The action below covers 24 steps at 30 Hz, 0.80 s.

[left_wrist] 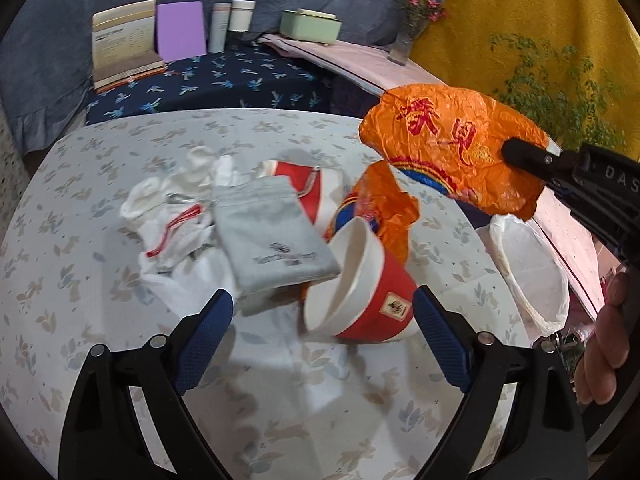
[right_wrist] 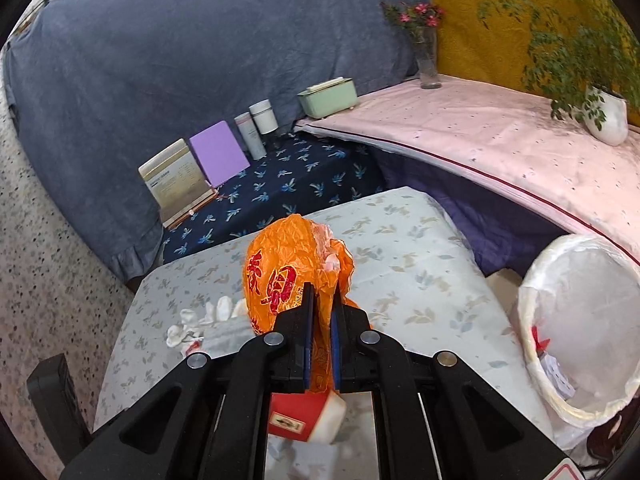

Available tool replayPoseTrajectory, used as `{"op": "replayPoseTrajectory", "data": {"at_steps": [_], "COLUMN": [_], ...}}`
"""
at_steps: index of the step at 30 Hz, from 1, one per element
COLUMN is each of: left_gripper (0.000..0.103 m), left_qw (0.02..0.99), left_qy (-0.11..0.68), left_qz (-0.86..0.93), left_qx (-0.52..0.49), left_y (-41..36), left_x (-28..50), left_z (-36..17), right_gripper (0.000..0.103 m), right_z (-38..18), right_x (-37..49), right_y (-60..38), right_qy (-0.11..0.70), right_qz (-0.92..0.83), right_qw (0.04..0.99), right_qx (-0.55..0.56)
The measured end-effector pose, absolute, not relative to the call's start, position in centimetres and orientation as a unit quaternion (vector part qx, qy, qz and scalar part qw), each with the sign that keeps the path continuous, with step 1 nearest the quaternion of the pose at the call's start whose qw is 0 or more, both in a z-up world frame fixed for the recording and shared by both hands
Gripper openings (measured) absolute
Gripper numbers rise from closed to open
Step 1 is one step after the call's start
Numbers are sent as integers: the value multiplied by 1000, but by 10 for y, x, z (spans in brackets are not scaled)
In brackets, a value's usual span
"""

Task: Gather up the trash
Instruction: 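Grasp the red-and-white paper cup rim with the left tool while the right tool holds the bag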

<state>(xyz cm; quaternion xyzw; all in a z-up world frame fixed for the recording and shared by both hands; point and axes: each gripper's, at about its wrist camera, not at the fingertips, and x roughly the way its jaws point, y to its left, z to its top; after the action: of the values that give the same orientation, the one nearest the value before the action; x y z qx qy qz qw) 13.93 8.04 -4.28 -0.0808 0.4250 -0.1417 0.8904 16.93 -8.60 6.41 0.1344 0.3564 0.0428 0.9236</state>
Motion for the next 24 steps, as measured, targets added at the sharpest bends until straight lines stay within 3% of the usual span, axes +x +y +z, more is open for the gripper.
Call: {"op": "replayPoseTrajectory", "data": {"at_steps": [12, 14, 18, 24], "left_gripper": [51, 43, 15, 3], "left_qw": [866, 860, 854, 857], "left_qy": [458, 462, 464, 448], "left_qz": [-194, -209, -232, -255], "left_qx": [-55, -52, -38, -20], "left_y": [38, 29, 12, -11], "left_x": [156, 153, 144, 130], "left_z": [-58, -58, -56, -44], "right_gripper": [7, 7, 7, 7], "right_z": [57, 56, 52, 52], "right_x": [144, 143, 136, 126], "right_y": [-137, -142, -153, -166], "right_qy": [355, 356, 356, 352], "right_qz": [6, 2, -4, -11], "right_qw": [920, 919, 917, 917], "right_qx": [163, 167, 179, 187]}}
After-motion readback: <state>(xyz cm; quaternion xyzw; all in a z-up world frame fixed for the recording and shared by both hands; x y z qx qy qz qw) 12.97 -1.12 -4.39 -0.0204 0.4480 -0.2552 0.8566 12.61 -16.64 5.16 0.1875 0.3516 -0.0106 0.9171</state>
